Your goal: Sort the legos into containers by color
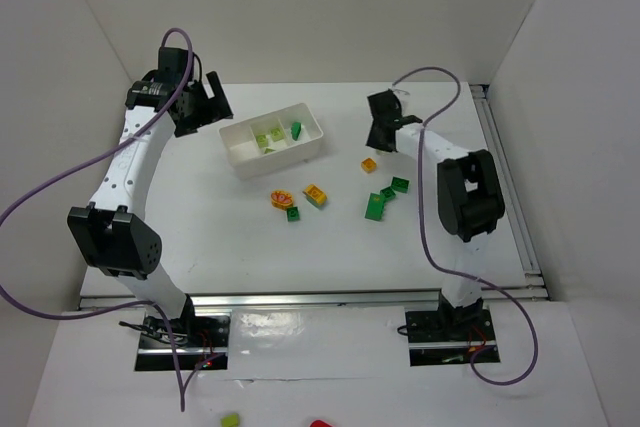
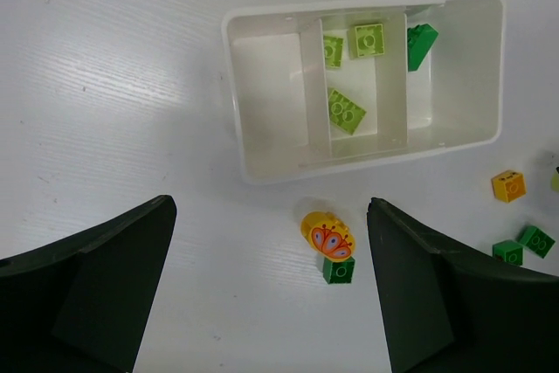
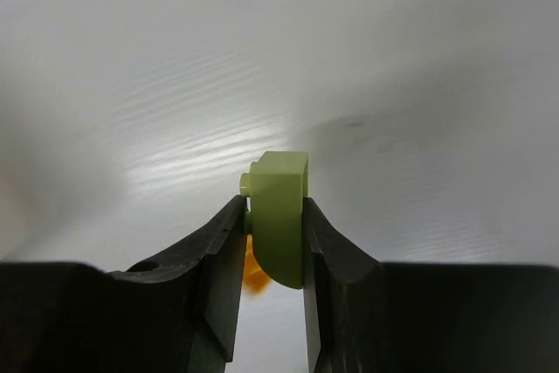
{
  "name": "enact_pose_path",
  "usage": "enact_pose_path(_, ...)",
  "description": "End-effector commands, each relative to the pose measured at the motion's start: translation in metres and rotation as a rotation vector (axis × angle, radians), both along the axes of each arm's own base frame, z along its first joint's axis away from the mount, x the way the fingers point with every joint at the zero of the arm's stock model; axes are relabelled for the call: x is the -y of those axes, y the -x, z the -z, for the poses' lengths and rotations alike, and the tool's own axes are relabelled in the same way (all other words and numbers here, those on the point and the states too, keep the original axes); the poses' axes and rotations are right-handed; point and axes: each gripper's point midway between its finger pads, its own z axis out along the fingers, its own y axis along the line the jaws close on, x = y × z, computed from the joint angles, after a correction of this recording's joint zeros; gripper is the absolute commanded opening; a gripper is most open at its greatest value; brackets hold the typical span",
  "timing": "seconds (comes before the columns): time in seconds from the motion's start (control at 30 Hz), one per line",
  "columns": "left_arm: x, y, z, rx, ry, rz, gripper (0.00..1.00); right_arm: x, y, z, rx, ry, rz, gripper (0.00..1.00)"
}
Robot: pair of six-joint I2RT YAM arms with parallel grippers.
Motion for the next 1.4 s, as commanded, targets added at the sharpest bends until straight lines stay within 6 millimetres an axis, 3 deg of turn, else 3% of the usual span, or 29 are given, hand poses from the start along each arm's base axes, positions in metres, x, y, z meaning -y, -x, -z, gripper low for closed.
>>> enact_pose_path(0.0,-0.006,0.005,-0.017,0.042,-0.038,0.002,1.00,-0.097,-0.004,-0.105,0.249,-0.084,-0.271,0.00)
enact_pose_path(0.03,-0.008,0.006,-0.014,0.033,-0.048,-0.006,1.00,-0.131,0.000,-0.127,0.298,-0.114,-0.335,0.00)
enact_pose_path(0.1,-0.010,0.008,-0.012,0.022,-0.058,-0.014,1.00,-0.164,0.001,-0.123,0.291,-0.120,-0.398,0.00)
enact_pose_path(0.13,-0.010,0.011,-0.011,0.011,-0.059,-0.014,1.00,-0.181,-0.004,-0.142,0.333,-0.137,-0.431,0.00)
enact_pose_path(0.17,-0.012,0.010,-0.011,0.011,-0.066,-0.020,1.00,-0.205,0.002,-0.142,0.326,-0.158,-0.483,0.00)
enact_pose_path(0.2,-0.012,0.011,-0.013,0.011,-0.066,-0.020,1.00,-0.219,-0.001,-0.126,0.304,-0.152,-0.516,0.00)
enact_pose_path(0.23,-0.012,0.011,-0.013,0.011,-0.066,-0.020,1.00,-0.234,-0.006,-0.143,0.337,-0.175,-0.537,0.00)
enact_pose_path(0.27,-0.014,0.013,-0.017,0.024,-0.071,-0.027,1.00,-0.251,-0.004,-0.144,0.337,-0.188,-0.569,0.00)
enact_pose_path(0.37,-0.016,0.017,-0.021,0.034,-0.077,-0.033,1.00,-0.291,-0.014,-0.144,0.348,-0.206,-0.641,0.02)
enact_pose_path(0.4,-0.016,0.017,-0.021,0.033,-0.083,-0.027,1.00,-0.299,-0.020,-0.121,0.317,-0.201,-0.649,0.04)
enact_pose_path(0.43,-0.016,0.018,-0.018,0.024,-0.084,-0.026,1.00,-0.308,-0.021,-0.121,0.322,-0.205,-0.659,0.04)
enact_pose_path(0.47,-0.016,0.018,-0.018,0.024,-0.084,-0.026,1.00,-0.315,-0.027,-0.135,0.354,-0.223,-0.666,0.06)
enact_pose_path(0.53,-0.020,0.018,-0.018,0.024,-0.085,-0.036,1.00,-0.322,-0.033,-0.120,0.344,-0.225,-0.674,0.10)
enact_pose_path(0.6,-0.020,0.020,-0.016,0.015,-0.085,-0.035,1.00,-0.330,-0.030,-0.115,0.338,-0.239,-0.684,0.25)
enact_pose_path(0.67,-0.024,0.020,-0.016,0.015,-0.109,-0.041,1.00,-0.332,-0.028,-0.115,0.334,-0.247,-0.695,0.54)
enact_pose_path(0.7,-0.026,0.019,-0.020,0.024,-0.115,-0.047,1.00,-0.330,-0.026,-0.116,0.331,-0.246,-0.695,0.60)
enact_pose_path(0.73,-0.029,0.021,-0.019,0.014,-0.134,-0.051,1.00,-0.330,-0.020,-0.137,0.366,-0.243,-0.704,0.65)
enact_pose_path(0.77,-0.033,0.021,-0.019,0.013,-0.134,-0.060,1.00,-0.325,-0.020,-0.145,0.383,-0.227,-0.696,0.69)
enact_pose_path(0.8,-0.033,0.021,-0.019,0.013,-0.134,-0.060,1.00,-0.319,-0.017,-0.136,0.378,-0.213,-0.682,0.71)
enact_pose_path(0.9,-0.033,0.021,-0.019,0.013,-0.134,-0.060,1.00,-0.278,-0.015,-0.159,0.431,-0.156,-0.587,0.70)
enact_pose_path(0.93,-0.030,0.021,-0.018,0.013,-0.118,-0.057,1.00,-0.261,-0.013,-0.182,0.470,-0.155,-0.555,0.68)
enact_pose_path(0.97,-0.029,0.022,-0.013,-0.002,-0.112,-0.050,1.00,-0.248,-0.014,-0.182,0.469,-0.160,-0.530,0.66)
enact_pose_path(1.0,-0.028,0.020,-0.014,0.008,-0.111,-0.051,1.00,-0.227,-0.015,-0.161,0.422,-0.143,-0.499,0.63)
enact_pose_path(1.07,-0.027,0.021,-0.010,-0.003,-0.104,-0.043,1.00,-0.198,-0.015,-0.165,0.414,-0.121,-0.423,0.58)
enact_pose_path(1.1,-0.024,0.021,-0.010,-0.003,-0.090,-0.042,1.00,-0.184,-0.009,-0.141,0.356,-0.104,-0.404,0.56)
enact_pose_path(1.17,-0.023,0.021,-0.010,-0.003,-0.082,-0.035,1.00,-0.151,-0.006,-0.127,0.312,-0.070,-0.355,0.58)
enact_pose_path(1.2,-0.023,0.021,-0.010,-0.003,-0.082,-0.035,1.00,-0.136,0.004,-0.096,0.230,-0.032,-0.349,0.60)
enact_pose_path(1.23,-0.022,0.020,-0.011,0.006,-0.081,-0.036,1.00,-0.117,0.004,-0.089,0.204,-0.019,-0.319,0.65)
enact_pose_path(1.37,-0.022,0.018,-0.008,-0.003,-0.082,-0.035,1.00,-0.078,0.024,-0.048,0.046,0.109,-0.349,0.81)
